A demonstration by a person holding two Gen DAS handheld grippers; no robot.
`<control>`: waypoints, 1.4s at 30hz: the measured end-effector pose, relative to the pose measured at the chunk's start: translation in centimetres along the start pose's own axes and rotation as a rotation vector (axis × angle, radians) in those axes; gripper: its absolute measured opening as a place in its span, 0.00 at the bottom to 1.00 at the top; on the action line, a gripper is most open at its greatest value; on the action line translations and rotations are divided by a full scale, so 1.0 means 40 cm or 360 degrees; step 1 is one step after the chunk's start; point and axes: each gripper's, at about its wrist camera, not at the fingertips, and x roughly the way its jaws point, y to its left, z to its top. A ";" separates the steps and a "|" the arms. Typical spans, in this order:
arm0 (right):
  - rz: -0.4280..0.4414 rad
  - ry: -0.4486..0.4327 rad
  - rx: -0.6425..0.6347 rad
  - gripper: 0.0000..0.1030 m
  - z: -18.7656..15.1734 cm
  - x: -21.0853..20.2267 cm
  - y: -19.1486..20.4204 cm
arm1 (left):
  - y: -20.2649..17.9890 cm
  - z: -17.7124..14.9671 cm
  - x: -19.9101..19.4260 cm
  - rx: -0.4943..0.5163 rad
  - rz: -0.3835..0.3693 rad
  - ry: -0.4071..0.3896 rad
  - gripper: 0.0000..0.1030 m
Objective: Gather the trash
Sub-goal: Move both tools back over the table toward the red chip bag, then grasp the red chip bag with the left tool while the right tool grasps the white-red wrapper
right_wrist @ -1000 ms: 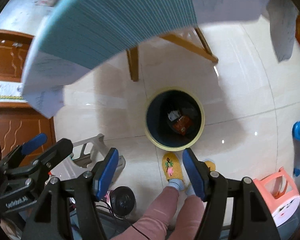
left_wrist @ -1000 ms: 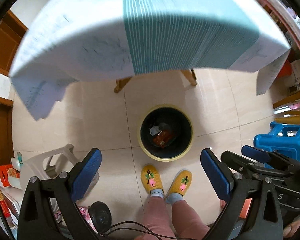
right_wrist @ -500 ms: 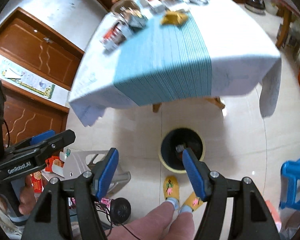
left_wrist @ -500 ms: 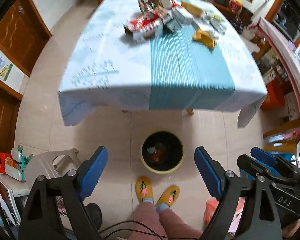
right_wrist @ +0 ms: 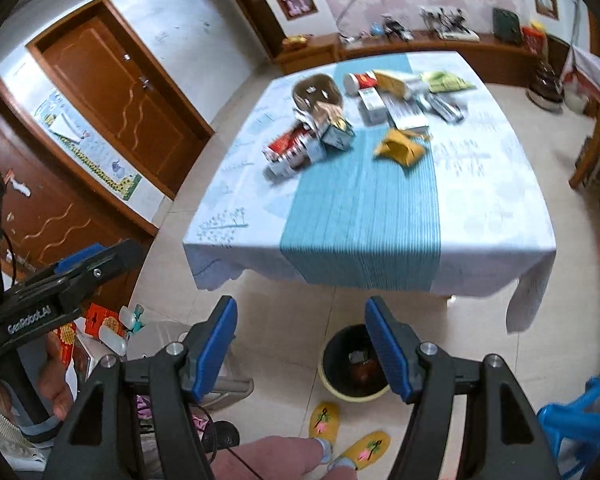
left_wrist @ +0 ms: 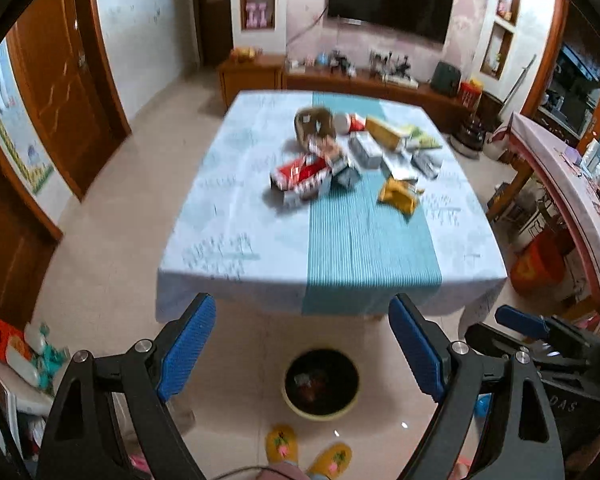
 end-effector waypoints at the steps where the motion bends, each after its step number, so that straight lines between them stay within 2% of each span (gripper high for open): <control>1: 0.0002 -0.0006 -0.0013 0.65 0.007 -0.001 0.005 | -0.004 0.004 -0.008 0.0017 0.0010 -0.0022 0.85; 4: 0.0017 -0.0021 -0.0031 0.65 0.033 -0.005 0.014 | -0.014 0.016 -0.026 0.0066 0.0045 -0.0086 0.85; 8: 0.0011 -0.0052 -0.0044 0.64 0.068 -0.004 0.025 | -0.012 0.042 -0.024 0.0103 0.0048 -0.0091 0.85; 11: 0.0016 -0.0055 -0.0038 0.62 0.097 0.012 0.031 | 0.002 0.071 -0.007 0.0134 0.0077 -0.0117 0.85; 14: 0.0017 -0.0048 -0.0026 0.62 0.132 0.042 0.037 | 0.025 0.110 0.035 0.0148 0.0057 -0.0114 0.85; 20: -0.0018 -0.0008 0.0035 0.56 0.219 0.146 0.056 | 0.097 0.226 0.195 0.0183 -0.0051 0.0022 0.85; 26: -0.0072 0.0022 0.0302 0.56 0.341 0.298 0.051 | 0.207 0.364 0.374 0.0213 -0.0156 0.0203 0.85; 30: -0.0128 0.0099 0.0477 0.46 0.412 0.432 0.034 | 0.262 0.431 0.496 0.0278 -0.0190 0.0306 0.85; 34: -0.0158 0.0163 0.0682 0.42 0.461 0.556 0.001 | 0.277 0.463 0.599 0.0405 -0.0218 0.0386 0.85; 41: -0.0295 0.0226 0.0864 0.41 0.519 0.702 -0.031 | 0.267 0.511 0.704 0.0525 -0.0297 0.0455 0.85; 42: -0.0314 0.0244 0.0898 0.36 0.521 0.721 -0.040 | 0.261 0.516 0.718 0.0546 -0.0315 0.0465 0.85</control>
